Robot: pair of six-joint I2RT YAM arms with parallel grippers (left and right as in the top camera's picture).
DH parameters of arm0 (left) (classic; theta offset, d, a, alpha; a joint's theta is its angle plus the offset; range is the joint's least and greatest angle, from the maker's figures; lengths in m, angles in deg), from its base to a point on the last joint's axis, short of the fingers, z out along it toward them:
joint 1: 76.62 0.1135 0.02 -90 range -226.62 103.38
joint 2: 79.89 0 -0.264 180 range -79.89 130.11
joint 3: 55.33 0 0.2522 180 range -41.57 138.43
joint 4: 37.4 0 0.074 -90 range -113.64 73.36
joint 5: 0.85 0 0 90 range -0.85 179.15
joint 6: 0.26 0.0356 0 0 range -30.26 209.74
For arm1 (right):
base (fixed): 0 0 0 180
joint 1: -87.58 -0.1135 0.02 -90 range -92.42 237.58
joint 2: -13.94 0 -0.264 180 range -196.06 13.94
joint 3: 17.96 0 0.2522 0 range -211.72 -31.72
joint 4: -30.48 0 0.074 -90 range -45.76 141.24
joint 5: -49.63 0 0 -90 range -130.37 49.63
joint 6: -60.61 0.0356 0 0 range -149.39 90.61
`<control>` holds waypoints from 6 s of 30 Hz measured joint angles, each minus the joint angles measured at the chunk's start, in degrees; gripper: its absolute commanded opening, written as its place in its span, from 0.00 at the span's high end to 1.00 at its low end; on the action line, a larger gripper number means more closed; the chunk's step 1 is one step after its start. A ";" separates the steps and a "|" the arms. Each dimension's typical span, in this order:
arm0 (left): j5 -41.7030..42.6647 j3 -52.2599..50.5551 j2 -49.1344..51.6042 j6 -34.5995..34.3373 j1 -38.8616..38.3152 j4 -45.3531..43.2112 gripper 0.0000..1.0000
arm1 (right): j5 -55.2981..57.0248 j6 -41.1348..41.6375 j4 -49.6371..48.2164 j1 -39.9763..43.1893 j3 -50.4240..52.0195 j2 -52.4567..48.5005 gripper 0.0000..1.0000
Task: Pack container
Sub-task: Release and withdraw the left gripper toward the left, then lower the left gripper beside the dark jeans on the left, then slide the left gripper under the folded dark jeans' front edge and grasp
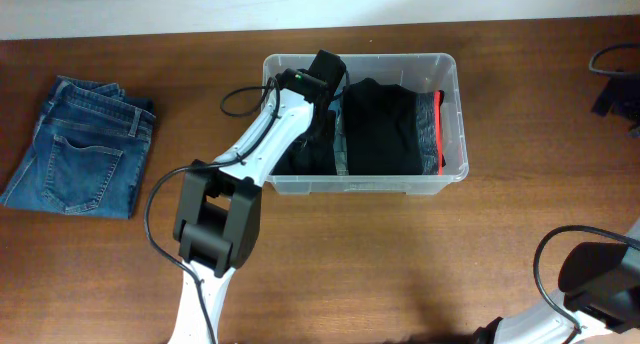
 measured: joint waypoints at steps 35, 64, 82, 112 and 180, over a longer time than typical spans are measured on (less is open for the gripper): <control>15.08 13.31 -27.12 4.76 46.49 25.27 0.07 | -0.11 0.04 0.00 0.00 0.00 0.00 0.01; 47.25 -54.58 -34.12 8.68 80.83 -22.43 0.07 | -0.11 0.02 0.02 0.00 0.00 0.00 0.01; 37.09 -62.12 -34.23 1.79 79.45 -34.03 0.05 | -0.11 0.02 0.00 0.00 0.00 0.00 0.02; 30.62 -67.65 -35.50 -14.78 70.38 -49.37 0.01 | -0.11 0.00 0.00 0.00 0.00 0.00 0.01; 34.25 -70.82 -51.28 -16.33 70.36 -48.98 0.99 | -0.11 0.02 0.00 0.00 0.00 0.00 0.01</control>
